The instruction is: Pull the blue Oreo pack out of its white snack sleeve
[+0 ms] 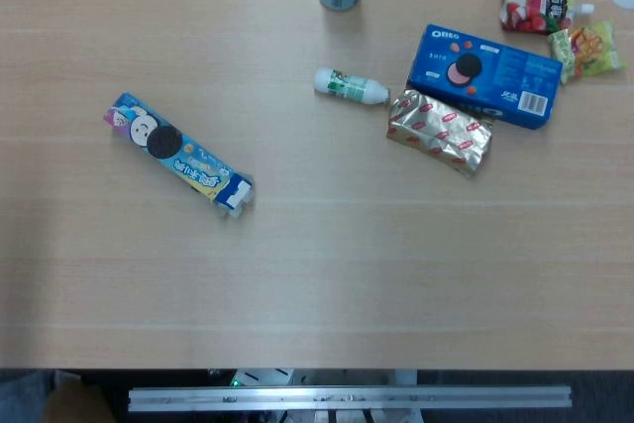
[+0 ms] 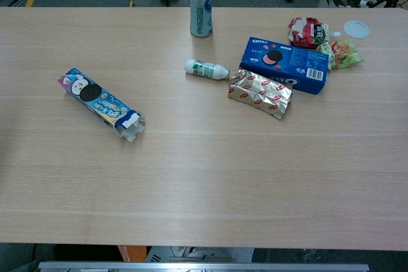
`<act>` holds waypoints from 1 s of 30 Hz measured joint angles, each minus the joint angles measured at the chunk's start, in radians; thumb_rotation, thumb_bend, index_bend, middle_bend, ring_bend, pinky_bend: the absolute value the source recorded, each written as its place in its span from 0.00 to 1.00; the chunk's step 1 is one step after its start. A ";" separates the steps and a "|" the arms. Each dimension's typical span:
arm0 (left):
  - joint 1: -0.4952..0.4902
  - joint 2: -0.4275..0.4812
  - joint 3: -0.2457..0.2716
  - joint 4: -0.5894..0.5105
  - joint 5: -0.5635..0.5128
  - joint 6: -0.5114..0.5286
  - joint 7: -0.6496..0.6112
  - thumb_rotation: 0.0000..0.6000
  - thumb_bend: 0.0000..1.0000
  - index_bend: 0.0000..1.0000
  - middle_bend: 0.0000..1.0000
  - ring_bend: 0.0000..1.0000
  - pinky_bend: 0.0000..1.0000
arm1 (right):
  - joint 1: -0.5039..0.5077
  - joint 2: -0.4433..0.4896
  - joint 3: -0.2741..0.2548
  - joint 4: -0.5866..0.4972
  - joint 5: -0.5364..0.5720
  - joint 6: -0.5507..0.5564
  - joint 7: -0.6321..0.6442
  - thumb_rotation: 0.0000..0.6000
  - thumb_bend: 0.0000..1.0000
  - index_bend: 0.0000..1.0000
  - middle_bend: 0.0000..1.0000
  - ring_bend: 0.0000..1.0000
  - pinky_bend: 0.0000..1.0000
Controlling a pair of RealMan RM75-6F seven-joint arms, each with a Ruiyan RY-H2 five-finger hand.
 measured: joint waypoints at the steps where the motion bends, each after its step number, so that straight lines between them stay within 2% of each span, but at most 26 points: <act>1: 0.000 0.000 0.000 0.001 0.000 0.000 0.000 1.00 0.24 0.28 0.31 0.26 0.31 | 0.001 0.000 0.000 -0.001 0.000 -0.001 -0.001 1.00 0.31 0.33 0.37 0.30 0.22; 14: -0.019 -0.007 -0.003 0.023 0.007 -0.023 -0.021 1.00 0.24 0.28 0.31 0.26 0.31 | 0.004 0.008 0.002 -0.009 0.005 -0.009 -0.002 1.00 0.31 0.33 0.37 0.30 0.22; 25: -0.130 0.002 -0.002 0.064 0.071 -0.176 -0.152 1.00 0.24 0.28 0.31 0.26 0.30 | 0.043 0.051 0.028 -0.069 0.002 -0.034 -0.007 1.00 0.31 0.33 0.37 0.30 0.22; 30: -0.212 0.004 0.001 0.095 0.115 -0.275 -0.238 1.00 0.24 0.25 0.27 0.23 0.25 | 0.076 0.081 0.048 -0.125 -0.009 -0.048 -0.021 1.00 0.31 0.33 0.37 0.30 0.22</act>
